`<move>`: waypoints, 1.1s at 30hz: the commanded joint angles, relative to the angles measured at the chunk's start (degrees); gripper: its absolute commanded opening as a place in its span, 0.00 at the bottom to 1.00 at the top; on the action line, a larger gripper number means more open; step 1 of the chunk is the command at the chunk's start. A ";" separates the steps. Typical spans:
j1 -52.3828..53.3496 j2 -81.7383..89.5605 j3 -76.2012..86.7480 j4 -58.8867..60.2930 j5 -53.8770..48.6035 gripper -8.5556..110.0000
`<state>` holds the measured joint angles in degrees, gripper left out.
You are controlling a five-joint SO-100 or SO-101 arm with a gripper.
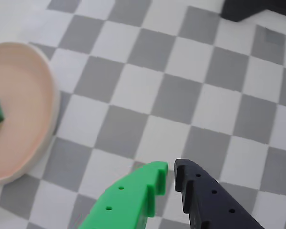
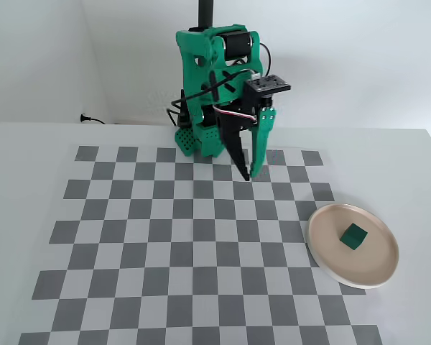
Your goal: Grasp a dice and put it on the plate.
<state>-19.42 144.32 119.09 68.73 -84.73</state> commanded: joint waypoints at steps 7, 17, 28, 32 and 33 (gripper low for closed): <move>14.33 11.43 18.11 -12.74 -0.44 0.04; 19.78 27.69 38.94 -20.83 -0.53 0.04; 21.71 46.85 53.53 -19.42 4.75 0.04; 19.78 46.76 56.69 -25.84 26.37 0.04; 19.60 46.76 57.57 -27.33 31.73 0.04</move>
<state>1.41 190.28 176.31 47.20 -71.19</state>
